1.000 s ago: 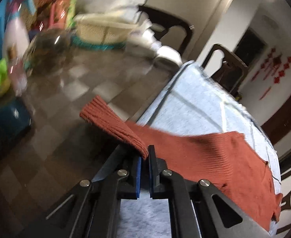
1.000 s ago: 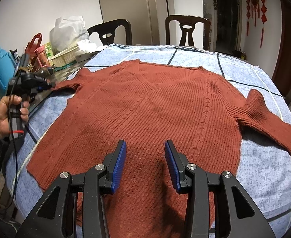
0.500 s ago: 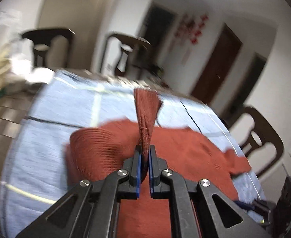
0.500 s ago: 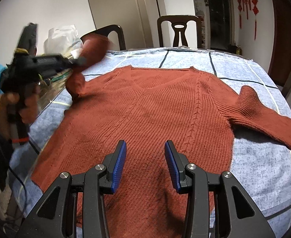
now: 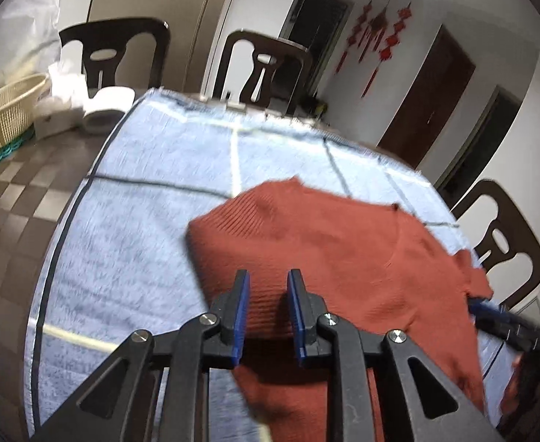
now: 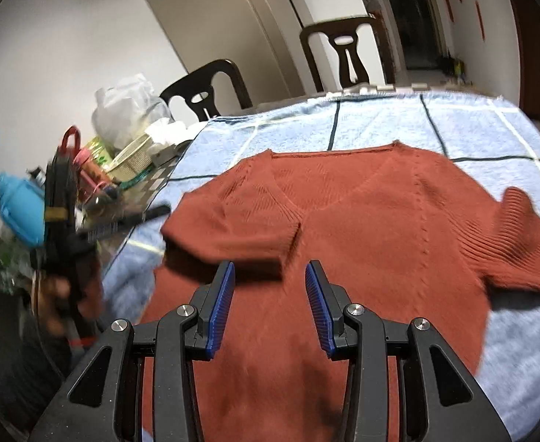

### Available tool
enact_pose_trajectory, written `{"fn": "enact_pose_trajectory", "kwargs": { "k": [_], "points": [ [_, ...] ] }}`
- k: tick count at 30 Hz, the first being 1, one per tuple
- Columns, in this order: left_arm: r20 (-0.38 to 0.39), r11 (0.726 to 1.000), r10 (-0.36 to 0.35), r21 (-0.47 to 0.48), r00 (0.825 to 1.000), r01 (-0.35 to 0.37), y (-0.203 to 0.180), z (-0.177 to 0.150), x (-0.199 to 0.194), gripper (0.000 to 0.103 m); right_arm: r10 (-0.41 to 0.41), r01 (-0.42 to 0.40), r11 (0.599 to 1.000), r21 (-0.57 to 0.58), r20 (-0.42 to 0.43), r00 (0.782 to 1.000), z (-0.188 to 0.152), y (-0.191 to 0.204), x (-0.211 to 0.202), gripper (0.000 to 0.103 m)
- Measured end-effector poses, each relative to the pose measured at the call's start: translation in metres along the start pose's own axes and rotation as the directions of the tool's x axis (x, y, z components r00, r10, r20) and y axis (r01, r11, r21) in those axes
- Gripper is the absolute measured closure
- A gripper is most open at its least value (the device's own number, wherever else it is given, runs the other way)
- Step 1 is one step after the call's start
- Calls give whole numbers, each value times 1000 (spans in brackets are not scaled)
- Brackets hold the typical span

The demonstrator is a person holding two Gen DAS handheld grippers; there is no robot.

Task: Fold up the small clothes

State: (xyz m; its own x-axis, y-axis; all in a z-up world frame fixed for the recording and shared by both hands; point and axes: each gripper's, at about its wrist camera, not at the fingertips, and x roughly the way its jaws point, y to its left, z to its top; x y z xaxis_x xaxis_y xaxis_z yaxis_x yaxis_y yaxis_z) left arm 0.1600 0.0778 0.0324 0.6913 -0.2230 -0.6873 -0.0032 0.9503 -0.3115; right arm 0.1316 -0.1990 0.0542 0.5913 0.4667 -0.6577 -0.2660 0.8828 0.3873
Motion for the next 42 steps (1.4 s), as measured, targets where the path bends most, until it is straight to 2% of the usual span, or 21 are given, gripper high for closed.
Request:
{"fn": "enact_pose_trajectory", "kwargs": {
  "k": [5,9,12,13,14,16,18,20,24,26,30,32,34,39,42],
  "points": [
    [-8,1000,-10,15,1000,11,5,-7,2,80,8,-6,999,34,-78,997,18,-2,45,62],
    [-2,1000,-8,19,1000,8,8,-2,4,80,-38,43,999,24,-167,985,19,-2,83,62],
    [-17,1000,-20,18,1000,20,9,-2,11,80,-55,58,998,11,-178,982,19,-2,92,65],
    [-23,1000,-22,21,999,23,9,-2,13,80,-67,68,998,-2,-186,980,20,-1,94,86],
    [-29,999,-24,22,999,24,9,-3,15,80,-84,83,996,-13,-196,977,22,0,96,99],
    [-32,999,-23,24,999,24,8,-6,17,80,-84,80,996,-29,-182,980,27,2,93,99],
    [-20,999,-19,34,1000,19,6,-7,16,80,-78,74,996,-41,-120,990,36,4,81,99],
    [-15,999,-10,39,1000,10,6,-8,18,80,-104,101,994,-39,-80,991,43,-1,77,99],
    [-33,998,26,55,999,-24,6,-11,27,80,-145,150,988,26,-137,980,48,-26,98,97],
    [-28,998,27,54,999,-25,6,-11,22,80,-191,197,980,36,-119,974,47,-29,94,88],
    [-5,998,29,59,1000,-29,6,-10,12,80,-128,128,992,4,-52,990,44,-14,74,85],
    [-18,997,27,67,999,-26,4,-11,15,80,-124,121,992,-43,-82,989,36,-7,79,85],
    [-57,996,45,85,997,-40,1,-16,24,80,-152,141,987,-80,-152,977,27,-7,93,85],
    [-34,988,85,130,996,-80,-9,-24,8,80,-172,159,981,-107,-126,977,19,-2,82,85],
    [-44,973,141,192,989,-131,-16,-34,10,78,-181,164,977,-139,-123,976,9,-3,81,85]
  ]
}}
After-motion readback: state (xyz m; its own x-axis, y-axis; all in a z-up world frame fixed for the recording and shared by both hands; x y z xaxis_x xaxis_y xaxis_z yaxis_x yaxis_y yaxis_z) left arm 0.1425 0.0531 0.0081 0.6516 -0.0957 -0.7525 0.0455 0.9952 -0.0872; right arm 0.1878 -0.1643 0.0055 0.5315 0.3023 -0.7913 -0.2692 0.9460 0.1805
